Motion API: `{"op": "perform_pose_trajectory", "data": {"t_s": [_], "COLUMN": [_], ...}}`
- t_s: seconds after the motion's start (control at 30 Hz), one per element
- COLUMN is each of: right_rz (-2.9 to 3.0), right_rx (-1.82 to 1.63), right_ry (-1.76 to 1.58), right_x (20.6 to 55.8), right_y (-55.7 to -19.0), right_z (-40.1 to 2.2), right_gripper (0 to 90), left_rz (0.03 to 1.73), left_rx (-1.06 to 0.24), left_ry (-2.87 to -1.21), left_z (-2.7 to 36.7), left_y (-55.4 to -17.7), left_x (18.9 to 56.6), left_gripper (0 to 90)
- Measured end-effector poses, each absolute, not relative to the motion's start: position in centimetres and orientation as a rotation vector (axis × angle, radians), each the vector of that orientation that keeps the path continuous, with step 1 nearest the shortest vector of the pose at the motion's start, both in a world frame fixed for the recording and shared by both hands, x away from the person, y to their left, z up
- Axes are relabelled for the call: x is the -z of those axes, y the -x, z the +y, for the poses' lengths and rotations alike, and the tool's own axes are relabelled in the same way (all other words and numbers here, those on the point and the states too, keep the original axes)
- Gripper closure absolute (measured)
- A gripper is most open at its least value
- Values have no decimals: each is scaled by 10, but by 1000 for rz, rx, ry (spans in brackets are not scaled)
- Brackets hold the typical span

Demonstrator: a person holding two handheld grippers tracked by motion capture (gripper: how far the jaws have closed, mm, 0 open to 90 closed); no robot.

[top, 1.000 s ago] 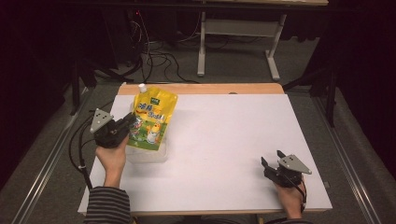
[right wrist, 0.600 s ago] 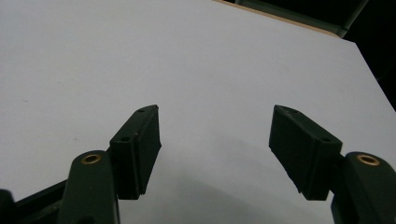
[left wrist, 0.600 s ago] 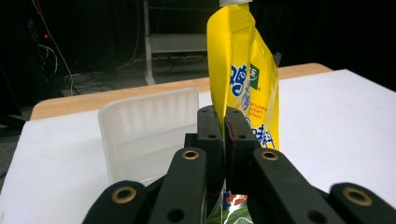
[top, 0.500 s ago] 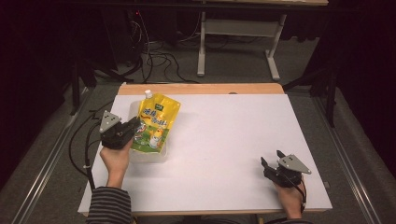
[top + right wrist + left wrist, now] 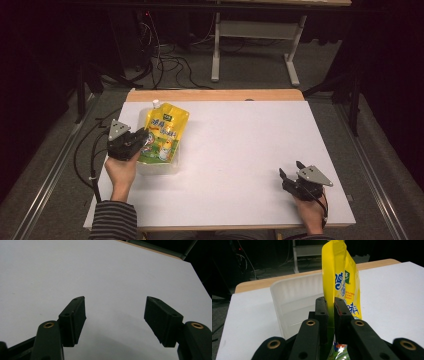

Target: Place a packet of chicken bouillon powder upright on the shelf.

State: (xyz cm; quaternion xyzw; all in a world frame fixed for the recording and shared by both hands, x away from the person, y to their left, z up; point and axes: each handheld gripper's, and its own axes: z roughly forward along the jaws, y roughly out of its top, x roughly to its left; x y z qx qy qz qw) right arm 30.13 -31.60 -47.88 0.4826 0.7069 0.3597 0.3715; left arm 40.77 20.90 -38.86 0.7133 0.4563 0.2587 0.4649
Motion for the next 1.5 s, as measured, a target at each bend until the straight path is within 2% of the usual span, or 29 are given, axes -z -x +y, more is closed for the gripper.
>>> {"op": "perform_pose_trajectory", "data": {"t_s": [0.3, 0.47, 0.73, 0.93, 1.03, 1.33, 1.5], "right_rz": [1815, 1814, 1811, 1810, 1811, 1809, 1809], "right_rx": [-920, -923, -927, -927, -926, -927, -926], "right_ry": [-1237, -1239, -1240, -1240, -1238, -1241, -1239], "right_x": [479, 479, 479, 479, 479, 479, 479], "right_y": [-302, -302, -301, -301, -301, -301, -301], "right_z": [-316, -316, -316, -316, -316, -316, -316], "right_gripper": [341, 341, 340, 340, 340, 340, 340], "left_rz": [1142, 1142, 1161, 1147, 1134, 1092, 1063], "left_rx": [-615, -607, -584, -540, -522, -535, -562], "left_ry": [-1774, -1834, -1871, -1894, -1915, -1881, -1810], "left_z": [212, 204, 194, 193, 194, 193, 194], "left_y": [-414, -424, -437, -441, -439, -432, -424], "left_x": [382, 375, 368, 366, 363, 362, 366], "left_gripper": [780, 701, 640, 722, 790, 812, 818]}}
